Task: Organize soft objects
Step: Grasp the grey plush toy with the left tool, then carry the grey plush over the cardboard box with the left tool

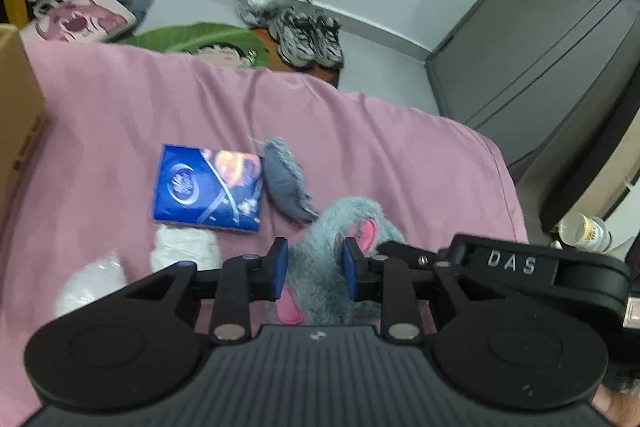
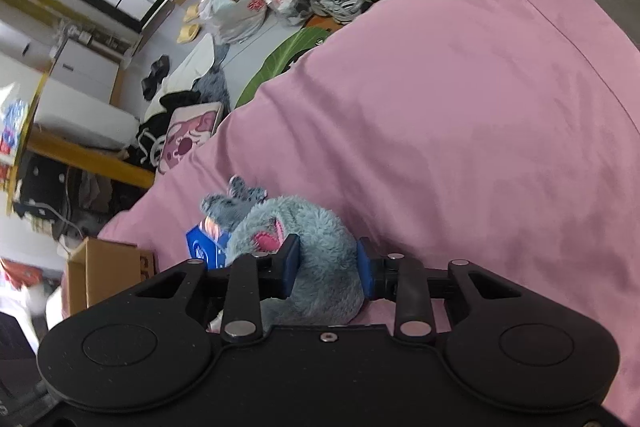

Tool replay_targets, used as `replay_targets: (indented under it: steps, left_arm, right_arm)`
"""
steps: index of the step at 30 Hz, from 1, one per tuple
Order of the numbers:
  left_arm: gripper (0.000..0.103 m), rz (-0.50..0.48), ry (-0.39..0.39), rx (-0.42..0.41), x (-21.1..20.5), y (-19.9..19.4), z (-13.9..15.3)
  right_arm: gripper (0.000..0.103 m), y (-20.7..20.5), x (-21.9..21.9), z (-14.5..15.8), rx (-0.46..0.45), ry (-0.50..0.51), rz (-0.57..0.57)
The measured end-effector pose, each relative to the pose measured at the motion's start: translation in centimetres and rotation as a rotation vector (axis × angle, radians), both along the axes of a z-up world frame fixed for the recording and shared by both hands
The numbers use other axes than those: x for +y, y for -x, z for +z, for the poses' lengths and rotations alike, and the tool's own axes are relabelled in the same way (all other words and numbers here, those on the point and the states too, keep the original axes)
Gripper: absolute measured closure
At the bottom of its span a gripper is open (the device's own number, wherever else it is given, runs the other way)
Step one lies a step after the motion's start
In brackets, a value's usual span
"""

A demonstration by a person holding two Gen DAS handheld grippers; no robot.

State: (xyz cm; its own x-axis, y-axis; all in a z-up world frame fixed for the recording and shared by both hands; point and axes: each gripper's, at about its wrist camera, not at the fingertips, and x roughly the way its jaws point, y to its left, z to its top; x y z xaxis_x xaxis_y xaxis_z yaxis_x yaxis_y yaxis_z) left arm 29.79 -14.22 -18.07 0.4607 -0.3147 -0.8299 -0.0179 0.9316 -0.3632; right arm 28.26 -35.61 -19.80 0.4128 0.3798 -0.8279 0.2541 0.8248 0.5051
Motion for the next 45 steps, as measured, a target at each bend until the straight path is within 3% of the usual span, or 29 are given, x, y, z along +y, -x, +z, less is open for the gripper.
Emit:
replay_targets:
  steps: [12, 29, 45]
  left_arm:
    - [0.08, 0.038, 0.022, 0.002, 0.7, 0.5, -0.4]
    - [0.081, 0.006, 0.017, -0.095, 3.5, 3.4, 5.4]
    - [0.082, 0.057, 0.004, -0.196, 9.5, 6.1, 11.0]
  right_arm:
    - [0.081, -0.2, 0.7, 0.3, -0.049, -0.006, 0.052]
    - [0.083, 3.1, 3.1, 5.2, -0.221, 0.008, 0.107]
    - [0.084, 4.2, 8.8, 10.5, -0.397, -0.004, 0.281]
